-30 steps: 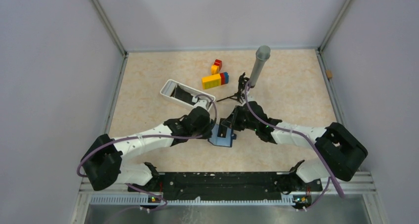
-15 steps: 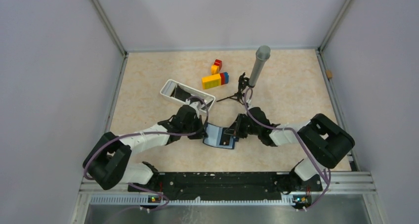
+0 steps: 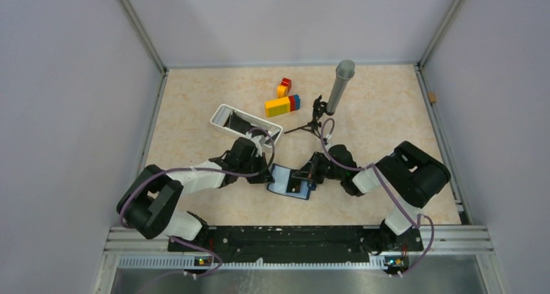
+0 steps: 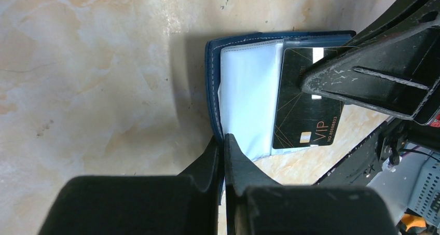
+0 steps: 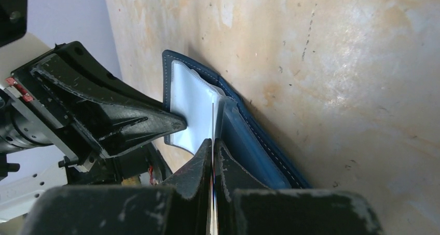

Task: Put the credit cards into the card holder
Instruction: Insert the credit card into the card holder.

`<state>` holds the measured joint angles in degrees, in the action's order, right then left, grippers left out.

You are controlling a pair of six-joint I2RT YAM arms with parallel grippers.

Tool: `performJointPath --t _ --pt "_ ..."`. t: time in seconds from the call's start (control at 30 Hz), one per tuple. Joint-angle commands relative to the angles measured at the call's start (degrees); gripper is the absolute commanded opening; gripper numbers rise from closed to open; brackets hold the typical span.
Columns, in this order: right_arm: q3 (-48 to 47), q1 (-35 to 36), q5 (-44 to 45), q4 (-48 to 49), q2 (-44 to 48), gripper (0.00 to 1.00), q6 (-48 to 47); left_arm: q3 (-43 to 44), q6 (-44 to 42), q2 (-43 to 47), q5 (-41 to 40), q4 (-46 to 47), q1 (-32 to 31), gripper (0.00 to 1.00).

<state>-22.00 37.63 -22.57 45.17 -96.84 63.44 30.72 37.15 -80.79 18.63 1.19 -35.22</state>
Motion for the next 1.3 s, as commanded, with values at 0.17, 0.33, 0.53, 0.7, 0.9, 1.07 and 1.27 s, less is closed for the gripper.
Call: performJointPath --t 0.17,0.33,0.53,0.7,0.9,1.07,1.27 --pt "0.95 -0.45 -1.38 8.58 -2.87 0.00 1.82 -0.79 -0.02 -2.00 0.61 0.95 0.52 0.00" --pt "0.19 -0.45 -0.40 5.50 -3.15 0.00 1.97 -0.84 0.21 -1.86 0.61 0.98 0.51 0.00" --pt "-0.62 -0.45 2.45 -2.39 -3.05 0.00 1.57 -0.66 0.27 -1.72 0.44 0.77 0.67 0.00" --pt "-1.26 -0.23 2.97 -4.43 -4.34 0.00 1.16 -0.66 0.30 -2.12 1.28 1.38 0.72 0.00" --pt "-1.50 0.34 3.39 -1.40 -7.08 0.00 1.76 -0.75 -0.14 -2.89 2.22 1.80 0.84 0.00" --pt "-2.02 0.43 2.61 0.47 -9.45 0.00 2.07 -0.48 -0.28 -3.71 3.05 2.26 0.88 0.00" --pt "-1.84 0.56 2.14 -0.90 -9.51 0.00 2.60 -0.19 -0.40 -4.18 3.25 2.25 1.31 0.00"
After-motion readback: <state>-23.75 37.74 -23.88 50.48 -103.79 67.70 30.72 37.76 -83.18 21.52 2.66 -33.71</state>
